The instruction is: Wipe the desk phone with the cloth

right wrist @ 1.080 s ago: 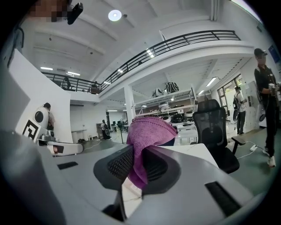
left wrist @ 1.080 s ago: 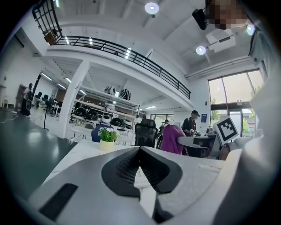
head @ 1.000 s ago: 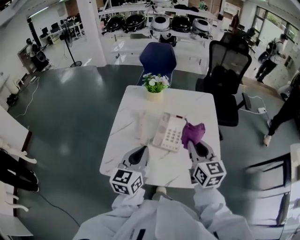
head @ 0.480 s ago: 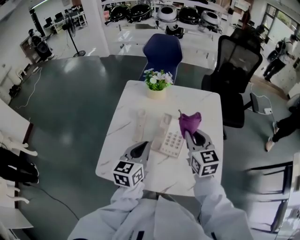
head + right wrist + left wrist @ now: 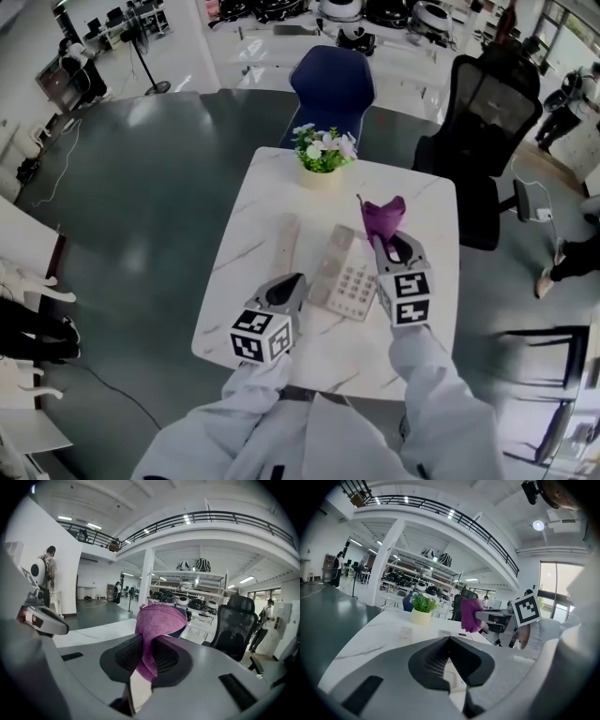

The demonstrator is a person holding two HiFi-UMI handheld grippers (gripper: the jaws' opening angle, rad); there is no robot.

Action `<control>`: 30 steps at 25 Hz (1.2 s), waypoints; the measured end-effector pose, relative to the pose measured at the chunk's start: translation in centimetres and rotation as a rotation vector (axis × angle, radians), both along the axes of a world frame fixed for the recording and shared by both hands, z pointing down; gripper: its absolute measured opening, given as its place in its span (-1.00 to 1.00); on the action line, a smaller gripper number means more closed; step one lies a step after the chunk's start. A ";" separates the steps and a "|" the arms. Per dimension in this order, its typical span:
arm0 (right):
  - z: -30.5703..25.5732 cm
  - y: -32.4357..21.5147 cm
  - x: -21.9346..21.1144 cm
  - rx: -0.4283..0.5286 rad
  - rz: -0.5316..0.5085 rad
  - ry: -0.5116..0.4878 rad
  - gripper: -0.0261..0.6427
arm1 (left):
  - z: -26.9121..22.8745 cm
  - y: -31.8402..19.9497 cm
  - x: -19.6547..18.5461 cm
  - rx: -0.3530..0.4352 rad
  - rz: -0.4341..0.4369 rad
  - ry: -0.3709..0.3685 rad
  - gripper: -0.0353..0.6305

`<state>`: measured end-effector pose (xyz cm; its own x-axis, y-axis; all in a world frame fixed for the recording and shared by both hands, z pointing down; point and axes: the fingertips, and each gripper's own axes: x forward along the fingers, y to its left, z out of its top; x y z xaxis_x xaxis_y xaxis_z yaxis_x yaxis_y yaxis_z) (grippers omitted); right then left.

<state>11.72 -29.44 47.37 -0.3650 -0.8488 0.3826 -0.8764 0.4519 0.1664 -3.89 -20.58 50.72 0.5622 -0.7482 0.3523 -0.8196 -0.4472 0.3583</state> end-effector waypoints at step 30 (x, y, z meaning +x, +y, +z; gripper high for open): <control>11.1 -2.5 -4.2 -0.144 -0.111 0.347 -0.80 | 4.6 -1.4 0.8 -0.095 0.020 0.023 -0.90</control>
<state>7.48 -31.90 58.48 -0.2800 -0.7399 0.6116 -0.7237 0.5813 0.3719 -3.08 -22.01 55.36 0.5860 -0.7002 0.4078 -0.8015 -0.4267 0.4189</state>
